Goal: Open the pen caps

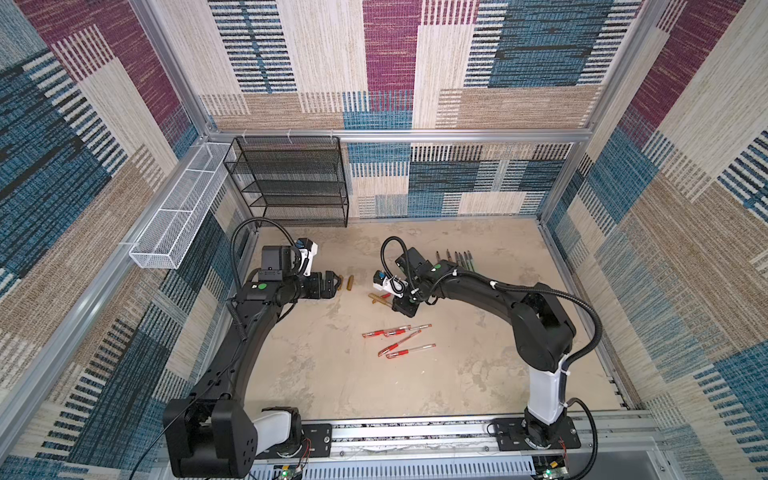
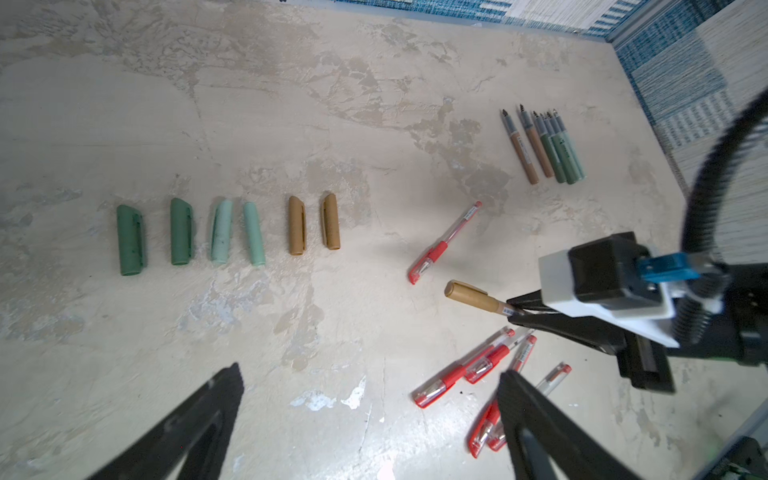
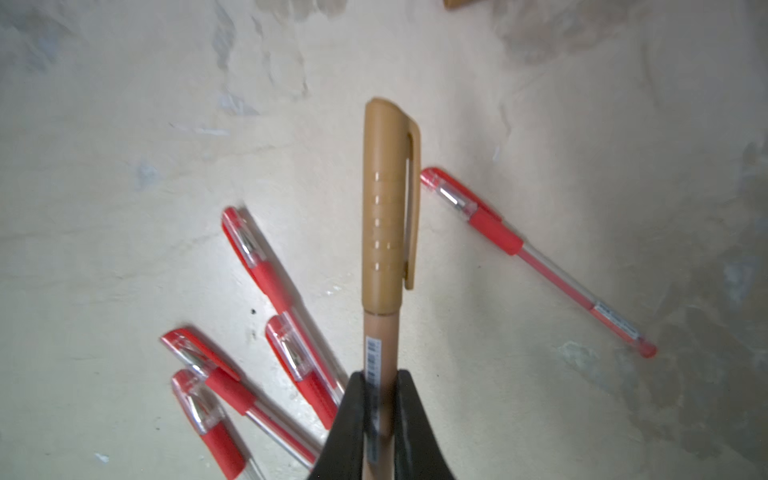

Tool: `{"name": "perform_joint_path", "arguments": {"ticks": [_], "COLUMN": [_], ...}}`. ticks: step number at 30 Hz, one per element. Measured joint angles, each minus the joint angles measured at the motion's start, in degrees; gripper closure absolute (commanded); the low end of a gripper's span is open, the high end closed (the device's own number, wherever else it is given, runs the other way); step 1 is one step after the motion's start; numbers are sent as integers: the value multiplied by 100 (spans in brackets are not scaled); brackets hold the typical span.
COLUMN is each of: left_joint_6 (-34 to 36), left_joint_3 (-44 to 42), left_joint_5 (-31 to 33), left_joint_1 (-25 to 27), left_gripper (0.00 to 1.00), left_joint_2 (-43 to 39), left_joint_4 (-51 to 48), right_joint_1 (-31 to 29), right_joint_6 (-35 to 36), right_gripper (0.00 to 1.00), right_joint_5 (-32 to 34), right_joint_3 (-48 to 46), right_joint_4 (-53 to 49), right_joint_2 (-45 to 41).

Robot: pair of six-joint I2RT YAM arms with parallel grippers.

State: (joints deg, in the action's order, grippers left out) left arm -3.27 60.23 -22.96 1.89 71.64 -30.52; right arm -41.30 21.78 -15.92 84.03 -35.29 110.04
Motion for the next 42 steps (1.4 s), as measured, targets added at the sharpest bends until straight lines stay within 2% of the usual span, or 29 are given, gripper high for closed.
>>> {"name": "perform_joint_path", "arguments": {"ticks": [4, 10, 18, 28, 33, 37, 40, 42], "left_joint_6": [-271, -861, -1867, -2232, -2297, -2354, -2356, -2354], "left_joint_3": [-15, -304, -507, -352, -297, -262, -262, -260], "left_joint_5": [-378, -1158, -2000, -2240, -2245, -2243, -2243, -2214], "left_joint_1": [-13, -15, 42, 275, 304, 337, 334, 326], "left_gripper": [0, 4, 14, 47, 79, 99, 100, 100], "left_joint_2": [17, 87, 232, 579, 669, 719, 721, 721], "left_joint_4": [127, 501, 1233, 1484, 1486, 1486, 1484, 1484], "right_joint_1": [-13, -192, -442, -756, -837, -872, -883, -883], "right_joint_6": [-651, -1777, -3246, -3807, -3886, -3930, -3932, -3930], "right_gripper": [93, 93, 96, 96, 96, 96, 92, 84], "right_joint_5": [-297, -391, -304, -234, -227, -203, -197, -197], "right_joint_3": [-374, -962, -1797, -1840, -1773, -1749, -1687, -1648], "right_joint_4": [769, 1971, 3504, 4159, 4181, 4179, 4166, 4146], "right_joint_2": [-455, -887, -1329, -1220, -1091, -1014, -953, -922]}}
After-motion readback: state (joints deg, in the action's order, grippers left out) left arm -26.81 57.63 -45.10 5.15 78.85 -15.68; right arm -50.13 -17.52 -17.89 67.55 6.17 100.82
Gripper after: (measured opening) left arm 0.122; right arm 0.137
